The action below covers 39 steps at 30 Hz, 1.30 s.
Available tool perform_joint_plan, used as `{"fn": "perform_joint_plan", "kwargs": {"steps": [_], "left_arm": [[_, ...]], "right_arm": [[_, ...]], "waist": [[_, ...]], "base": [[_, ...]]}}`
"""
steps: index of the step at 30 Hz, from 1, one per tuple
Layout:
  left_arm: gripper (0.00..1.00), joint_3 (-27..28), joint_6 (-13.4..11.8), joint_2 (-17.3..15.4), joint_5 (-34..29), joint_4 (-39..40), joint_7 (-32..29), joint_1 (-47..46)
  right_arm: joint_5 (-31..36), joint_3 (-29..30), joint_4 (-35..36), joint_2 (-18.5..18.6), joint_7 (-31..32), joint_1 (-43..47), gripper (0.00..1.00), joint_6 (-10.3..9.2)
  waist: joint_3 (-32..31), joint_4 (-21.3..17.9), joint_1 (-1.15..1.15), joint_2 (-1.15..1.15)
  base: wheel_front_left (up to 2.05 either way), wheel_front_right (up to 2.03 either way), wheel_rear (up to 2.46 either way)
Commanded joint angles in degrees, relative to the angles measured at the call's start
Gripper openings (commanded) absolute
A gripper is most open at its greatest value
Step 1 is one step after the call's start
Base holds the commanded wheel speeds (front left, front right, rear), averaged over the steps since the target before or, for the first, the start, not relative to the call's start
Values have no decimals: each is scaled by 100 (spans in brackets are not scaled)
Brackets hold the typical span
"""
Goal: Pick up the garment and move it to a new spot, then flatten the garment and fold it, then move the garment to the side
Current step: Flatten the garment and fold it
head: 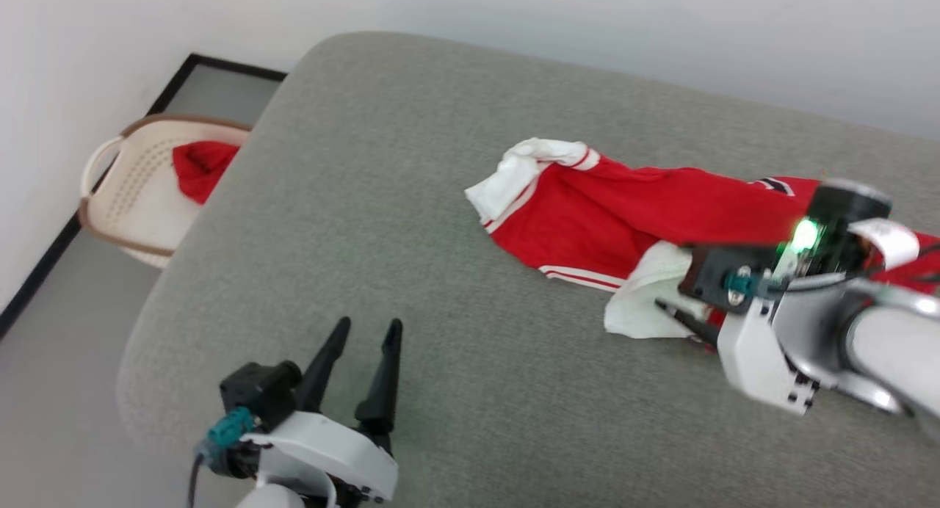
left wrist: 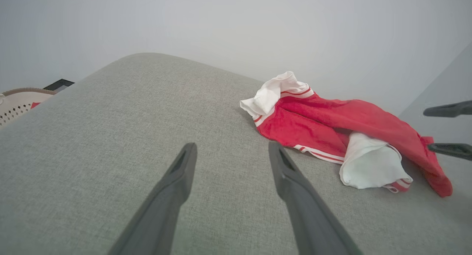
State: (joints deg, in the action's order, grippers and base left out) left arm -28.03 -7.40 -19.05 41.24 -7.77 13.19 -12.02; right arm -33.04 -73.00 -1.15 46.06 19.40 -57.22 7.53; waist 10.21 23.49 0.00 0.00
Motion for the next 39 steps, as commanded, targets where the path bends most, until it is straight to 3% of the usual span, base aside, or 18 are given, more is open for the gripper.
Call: {"fn": "perform_joint_plan", "kwargs": {"steps": [1, 11, 21, 30, 31, 32, 33, 34, 39], "left_arm": [[100, -27, 8, 47, -43, 31, 47, 45], [100, -81, 215, 455, -75, -116, 151, -116], [100, 31, 498, 889, -133, -358, 201, -183], [100, 277, 694, 1085, -273, -479, 203, -208], [100, 300, 704, 1106, -301, -492, 203, -213], [100, 318, 723, 1122, -320, -503, 203, -213], [100, 331, 733, 1144, -329, -515, 203, -212], [100, 345, 748, 1164, -345, -526, 196, -212], [100, 405, 808, 1236, -384, -565, 196, -218]], "right_arm": [[13, -49, -20, 19, 73, -97, 100, -8], [668, -41, 242, 191, 880, 207, 100, -9], [1049, -52, -657, -147, 201, -347, 100, -8], [1139, -49, -695, -191, 306, -132, 100, -8], [1124, -49, -693, -182, 303, -140, 78, -8], [1120, -49, -691, -177, 286, -155, 37, -8], [1130, -49, -692, -171, 272, -174, 5, -8], [1125, -49, -693, -168, 266, -170, 0, -8], [1153, -47, -701, -178, 222, -206, 0, -8]], "waist": [[163, 213, 0, 0], [602, 546, 0, 0], [970, 600, 0, 0], [1080, 633, 0, 0], [1083, 633, 0, 0], [1083, 631, 0, 0], [1085, 630, 0, 0], [1087, 628, 0, 0], [1096, 610, 0, 0]], "base": [[0, 0, 0], [0, 0, 0], [0, 0, 0], [0, 0, 0], [0, 0, 0], [0, 0, 0], [0, 0, 0], [0, 0, 0], [0, 0, 0]]}}
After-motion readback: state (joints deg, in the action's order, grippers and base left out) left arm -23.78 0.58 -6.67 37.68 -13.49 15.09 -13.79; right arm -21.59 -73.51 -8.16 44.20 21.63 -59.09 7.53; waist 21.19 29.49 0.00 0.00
